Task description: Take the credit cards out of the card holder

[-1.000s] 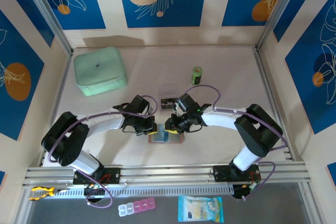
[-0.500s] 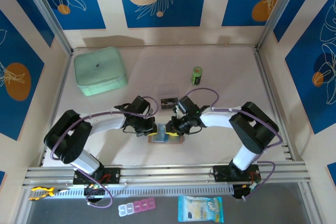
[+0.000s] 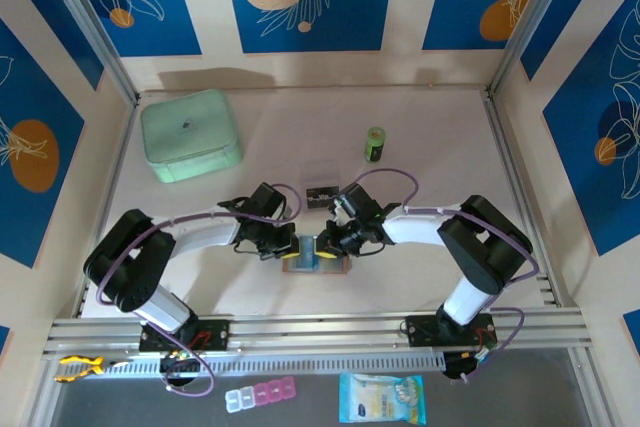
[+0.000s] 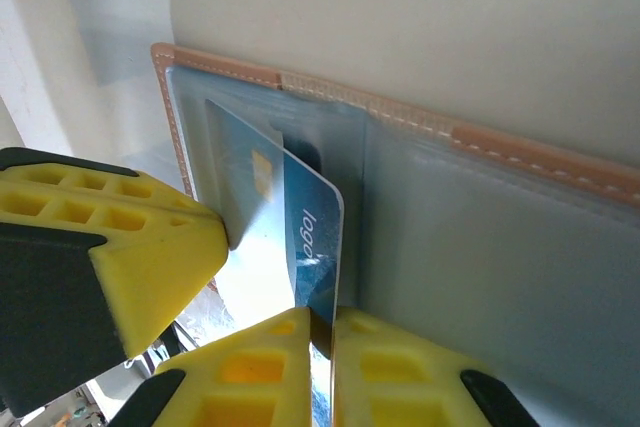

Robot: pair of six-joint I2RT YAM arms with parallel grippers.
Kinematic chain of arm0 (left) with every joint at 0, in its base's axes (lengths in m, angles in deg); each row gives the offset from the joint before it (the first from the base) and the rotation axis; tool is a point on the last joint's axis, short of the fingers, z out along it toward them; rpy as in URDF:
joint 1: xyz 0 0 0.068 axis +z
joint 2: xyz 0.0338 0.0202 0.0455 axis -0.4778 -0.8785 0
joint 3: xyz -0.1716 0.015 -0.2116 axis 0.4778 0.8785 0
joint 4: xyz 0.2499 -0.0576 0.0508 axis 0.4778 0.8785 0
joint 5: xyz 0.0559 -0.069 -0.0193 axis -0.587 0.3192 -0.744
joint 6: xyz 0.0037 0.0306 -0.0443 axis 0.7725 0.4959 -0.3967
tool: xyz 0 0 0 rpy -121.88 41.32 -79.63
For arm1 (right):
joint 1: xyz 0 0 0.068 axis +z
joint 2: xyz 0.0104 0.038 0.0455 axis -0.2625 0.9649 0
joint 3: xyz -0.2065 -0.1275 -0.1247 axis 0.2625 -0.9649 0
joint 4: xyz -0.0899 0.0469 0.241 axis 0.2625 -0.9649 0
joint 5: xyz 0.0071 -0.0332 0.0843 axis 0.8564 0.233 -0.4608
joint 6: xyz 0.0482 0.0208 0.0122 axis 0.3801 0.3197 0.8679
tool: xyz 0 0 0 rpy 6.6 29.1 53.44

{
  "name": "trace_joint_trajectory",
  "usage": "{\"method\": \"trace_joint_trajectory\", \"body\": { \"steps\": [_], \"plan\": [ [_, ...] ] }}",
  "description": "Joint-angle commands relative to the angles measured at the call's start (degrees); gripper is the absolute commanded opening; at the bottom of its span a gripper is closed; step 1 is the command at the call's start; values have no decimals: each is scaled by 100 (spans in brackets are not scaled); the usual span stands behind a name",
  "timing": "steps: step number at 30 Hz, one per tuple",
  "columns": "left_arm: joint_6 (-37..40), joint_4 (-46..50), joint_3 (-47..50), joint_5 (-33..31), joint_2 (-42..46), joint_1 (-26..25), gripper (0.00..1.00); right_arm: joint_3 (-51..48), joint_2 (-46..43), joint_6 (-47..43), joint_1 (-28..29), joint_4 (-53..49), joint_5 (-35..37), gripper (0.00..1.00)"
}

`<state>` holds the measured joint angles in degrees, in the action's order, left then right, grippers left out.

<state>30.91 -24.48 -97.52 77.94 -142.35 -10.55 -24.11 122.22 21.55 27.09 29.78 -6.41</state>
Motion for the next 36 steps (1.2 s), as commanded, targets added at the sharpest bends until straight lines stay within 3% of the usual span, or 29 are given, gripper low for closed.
{"method": "trace_joint_trajectory", "body": {
  "steps": [1, 23, 29, 36],
  "plan": [
    [99, 146, 63, -115, -58, -46, 1, -74, -187, -60, -33, -184, 2, 11],
    [-112, 11, 251, -84, 236, -45, 2, 708, -908, -1635, -413, -2365, 349, 5],
    [-106, 65, 204, -99, 352, -40, 5, 1391, -1131, -3324, -430, -3408, 576, 4],
    [-100, 93, 163, -189, 539, -31, 8, 2188, -1026, -6144, -493, -4396, 1129, 0]
  ]
}}
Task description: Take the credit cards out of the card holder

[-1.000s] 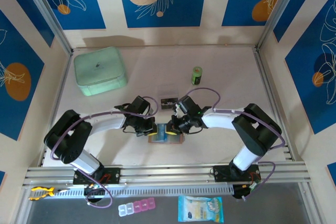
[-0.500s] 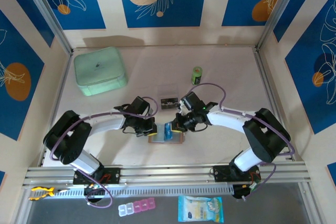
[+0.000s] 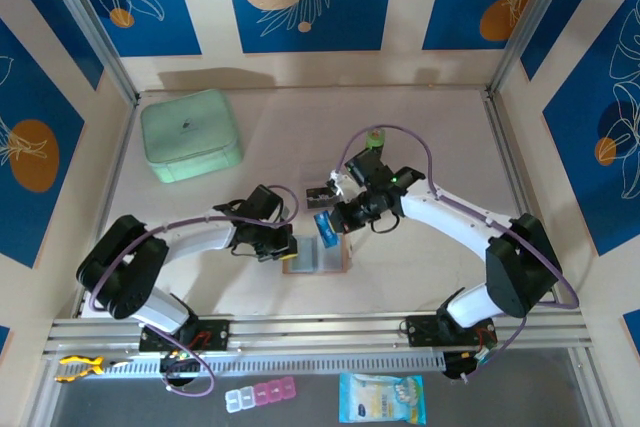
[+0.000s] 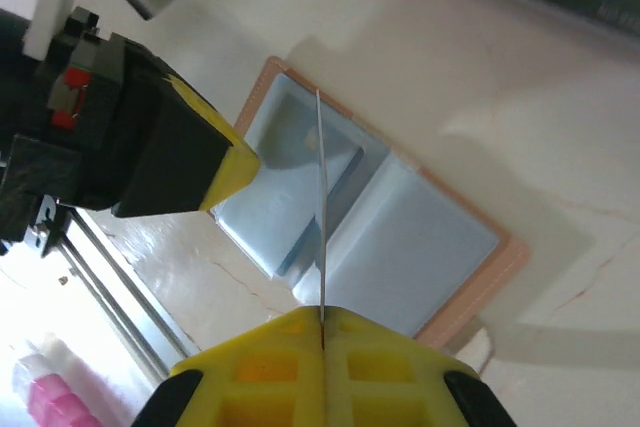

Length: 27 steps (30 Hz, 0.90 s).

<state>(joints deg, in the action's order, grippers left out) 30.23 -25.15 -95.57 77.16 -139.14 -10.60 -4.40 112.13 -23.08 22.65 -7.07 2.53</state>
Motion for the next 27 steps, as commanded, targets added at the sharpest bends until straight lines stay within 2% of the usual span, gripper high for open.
{"method": "trace_joint_trajectory", "body": {
  "steps": [1, 6, 12, 19, 27],
  "plan": [
    [-28, 163, -27, -140, 281, -29, 9, 343, 27, -2077, -87, -807, 290, 0],
    [-15, 267, 52, -293, 588, 13, 13, 878, 261, -3926, -148, -1147, 797, 0],
    [10, 469, 178, -388, 976, 158, 14, 1702, 773, -5306, -342, -1505, 987, 0],
    [-50, 644, 401, -521, 1454, 284, 14, 3033, 1775, -5999, -615, -1909, 920, 0],
    [-89, 714, 432, -560, 1549, 368, 15, 4267, 2820, -6347, -823, -2241, 745, 0]
  ]
}}
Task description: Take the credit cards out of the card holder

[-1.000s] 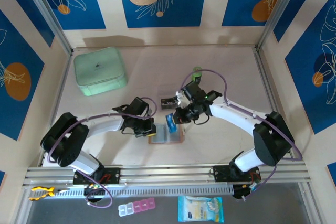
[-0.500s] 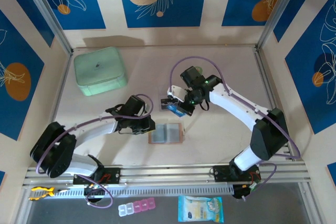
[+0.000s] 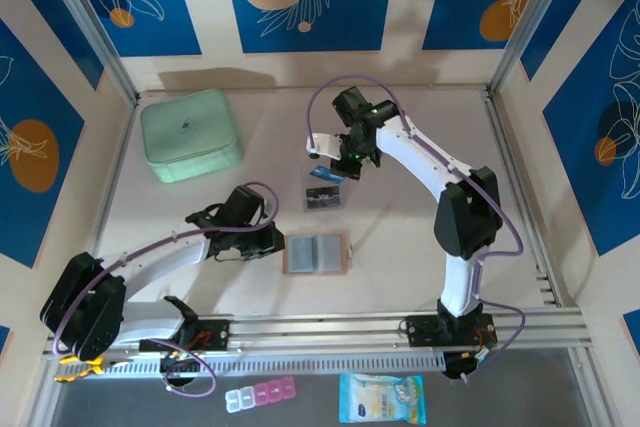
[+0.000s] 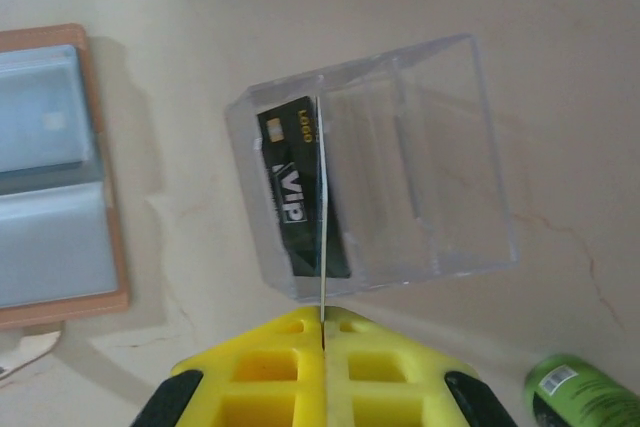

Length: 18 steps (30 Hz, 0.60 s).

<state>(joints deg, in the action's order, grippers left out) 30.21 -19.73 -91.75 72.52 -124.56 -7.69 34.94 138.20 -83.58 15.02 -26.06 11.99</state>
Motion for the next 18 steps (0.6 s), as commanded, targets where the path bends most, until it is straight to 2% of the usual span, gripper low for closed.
{"method": "trace_joint_trajectory", "body": {
  "steps": [1, 10, 18],
  "plan": [
    [-82, 176, 48, -94, 77, 84, 15, 454, 329, -331, -84, -373, -215, 0],
    [-80, 268, -5, -75, 57, 124, 15, 1201, 1098, -490, -159, -646, -338, 0],
    [-54, 350, 125, -66, 218, 185, 15, 1210, 1378, -569, -150, -988, -338, 0]
  ]
}}
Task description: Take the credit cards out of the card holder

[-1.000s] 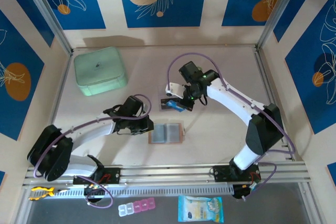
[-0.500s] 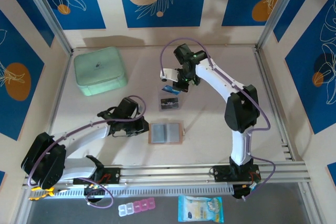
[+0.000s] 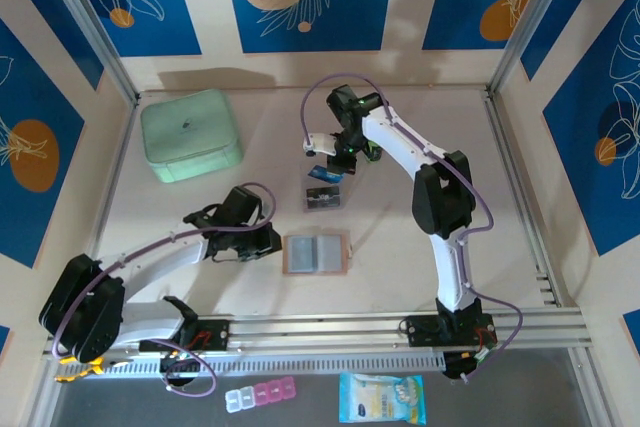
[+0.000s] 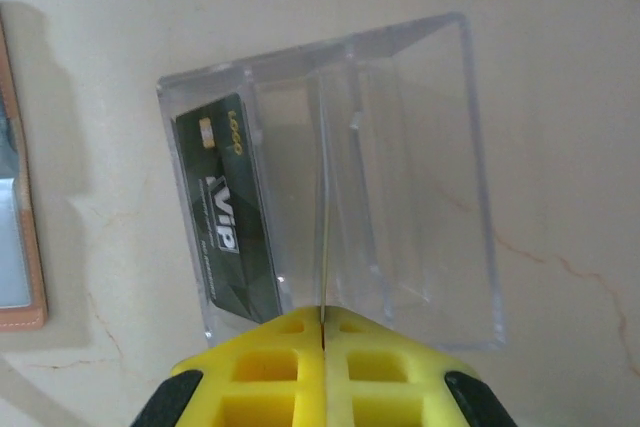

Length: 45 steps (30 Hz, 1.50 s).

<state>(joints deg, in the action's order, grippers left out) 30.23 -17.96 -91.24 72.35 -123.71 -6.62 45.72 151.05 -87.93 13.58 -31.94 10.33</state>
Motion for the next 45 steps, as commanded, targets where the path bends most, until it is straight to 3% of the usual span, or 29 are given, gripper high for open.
{"method": "trace_joint_trajectory", "body": {
  "steps": [1, 8, 15, 34, 45],
  "plan": [
    [-52, 173, 105, -52, 160, 78, 15, 107, 97, -151, 9, -440, -171, 0],
    [-74, 153, 217, -8, 249, 140, 15, -56, 127, -194, 77, -289, -27, 0],
    [-30, 211, 169, 2, 267, 189, 15, 93, 161, 93, 60, 89, 212, 21],
    [-56, 50, 268, 75, 230, 219, 15, -251, 153, 975, 213, 1306, 464, 19],
    [-47, 45, 296, 68, 241, 227, 15, -1103, 29, 696, 406, 1909, 934, 23]
  ]
}}
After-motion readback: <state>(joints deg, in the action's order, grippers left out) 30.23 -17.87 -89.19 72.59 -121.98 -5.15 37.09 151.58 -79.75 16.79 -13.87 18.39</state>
